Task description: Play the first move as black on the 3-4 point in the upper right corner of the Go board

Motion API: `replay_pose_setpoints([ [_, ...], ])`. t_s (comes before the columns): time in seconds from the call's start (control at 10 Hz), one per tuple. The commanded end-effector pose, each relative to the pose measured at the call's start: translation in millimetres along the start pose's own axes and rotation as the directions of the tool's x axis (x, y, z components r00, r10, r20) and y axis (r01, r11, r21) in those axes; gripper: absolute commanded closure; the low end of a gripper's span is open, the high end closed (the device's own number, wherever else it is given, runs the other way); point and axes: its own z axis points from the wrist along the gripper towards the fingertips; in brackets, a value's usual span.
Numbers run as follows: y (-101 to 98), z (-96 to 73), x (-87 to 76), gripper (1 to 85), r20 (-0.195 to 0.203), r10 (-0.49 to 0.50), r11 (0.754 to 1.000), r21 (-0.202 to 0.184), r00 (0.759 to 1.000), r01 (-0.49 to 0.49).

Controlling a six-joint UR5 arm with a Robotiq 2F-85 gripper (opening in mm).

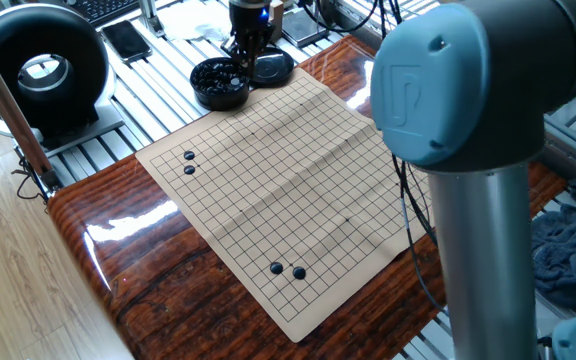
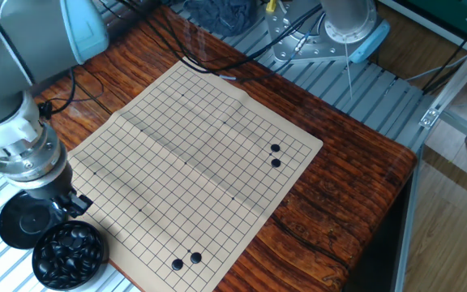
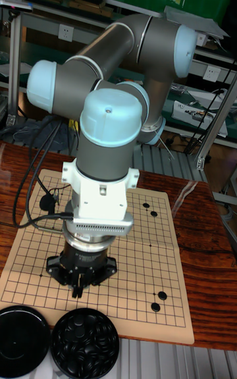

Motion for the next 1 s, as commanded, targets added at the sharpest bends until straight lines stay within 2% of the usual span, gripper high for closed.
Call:
replay_pose_setpoints([
  [0.0, 4.6, 2.6, 42.0, 84.3, -0.03, 0.01, 1.0, -0.022, 1.0, -0.011],
  [0.5, 7.6, -2.0, 95.6, 84.3, -0.085, 0.032, 0.999, -0.03, 0.996, -0.035],
  [0.7, 6.8, -6.8, 103.2, 84.3, -0.067, 0.046, 0.999, -0.022, 0.997, -0.048],
  [0.8, 6.2, -7.4, 96.9, 84.3, -0.039, 0.056, 0.998, -0.021, 0.998, -0.057],
  [0.9, 4.4, -7.2, 94.8, 84.3, -0.03, 0.041, 0.999, -0.015, 0.999, -0.041],
])
